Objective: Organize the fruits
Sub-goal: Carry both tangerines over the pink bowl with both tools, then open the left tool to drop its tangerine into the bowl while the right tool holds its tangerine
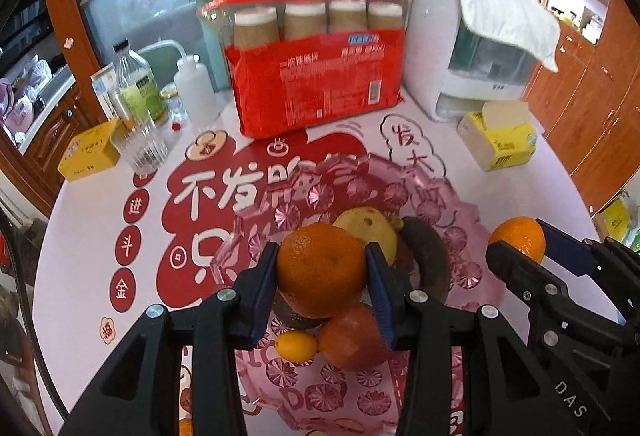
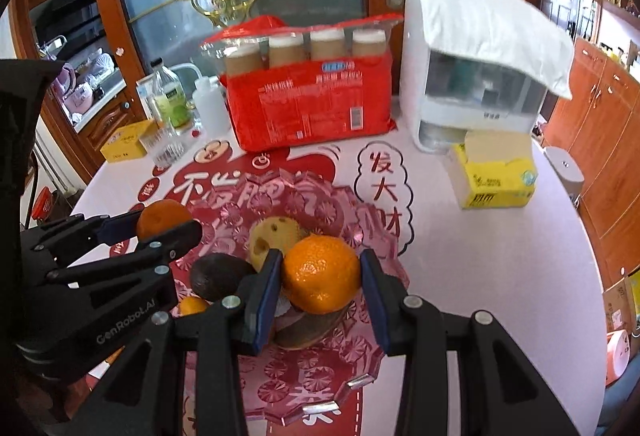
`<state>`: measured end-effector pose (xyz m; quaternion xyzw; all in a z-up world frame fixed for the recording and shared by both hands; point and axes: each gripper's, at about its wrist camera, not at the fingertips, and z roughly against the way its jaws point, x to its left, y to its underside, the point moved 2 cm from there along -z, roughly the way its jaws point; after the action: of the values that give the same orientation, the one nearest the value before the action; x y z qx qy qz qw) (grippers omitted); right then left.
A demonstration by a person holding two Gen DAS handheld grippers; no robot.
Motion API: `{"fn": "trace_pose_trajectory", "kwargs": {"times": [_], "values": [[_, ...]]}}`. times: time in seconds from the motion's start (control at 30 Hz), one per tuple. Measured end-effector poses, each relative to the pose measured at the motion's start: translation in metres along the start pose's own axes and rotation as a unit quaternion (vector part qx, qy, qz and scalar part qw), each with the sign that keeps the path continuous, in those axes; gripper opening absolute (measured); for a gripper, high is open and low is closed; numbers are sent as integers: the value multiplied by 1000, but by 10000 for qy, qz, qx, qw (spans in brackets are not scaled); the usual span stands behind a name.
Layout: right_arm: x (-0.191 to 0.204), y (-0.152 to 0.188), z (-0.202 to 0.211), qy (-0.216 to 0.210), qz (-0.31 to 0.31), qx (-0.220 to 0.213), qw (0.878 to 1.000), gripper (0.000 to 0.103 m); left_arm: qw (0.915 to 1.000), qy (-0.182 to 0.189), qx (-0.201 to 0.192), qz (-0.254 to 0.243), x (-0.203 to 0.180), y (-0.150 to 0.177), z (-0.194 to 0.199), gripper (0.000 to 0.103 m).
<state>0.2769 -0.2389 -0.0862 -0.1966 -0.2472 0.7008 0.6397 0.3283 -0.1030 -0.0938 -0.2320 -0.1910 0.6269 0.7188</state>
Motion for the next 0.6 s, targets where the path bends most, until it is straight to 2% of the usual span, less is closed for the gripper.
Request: {"fn": "trace_pose_trajectory", "kwargs": {"times": [0.27,0.6], "values": [[-6,9,-35,6,-102,300,9995,40,9995,-109,306,41,3,8,-33,41],[0,18,-51,-161,-63,544,9984,41,9987,-194,480,16,5,11,-45,43]]}}
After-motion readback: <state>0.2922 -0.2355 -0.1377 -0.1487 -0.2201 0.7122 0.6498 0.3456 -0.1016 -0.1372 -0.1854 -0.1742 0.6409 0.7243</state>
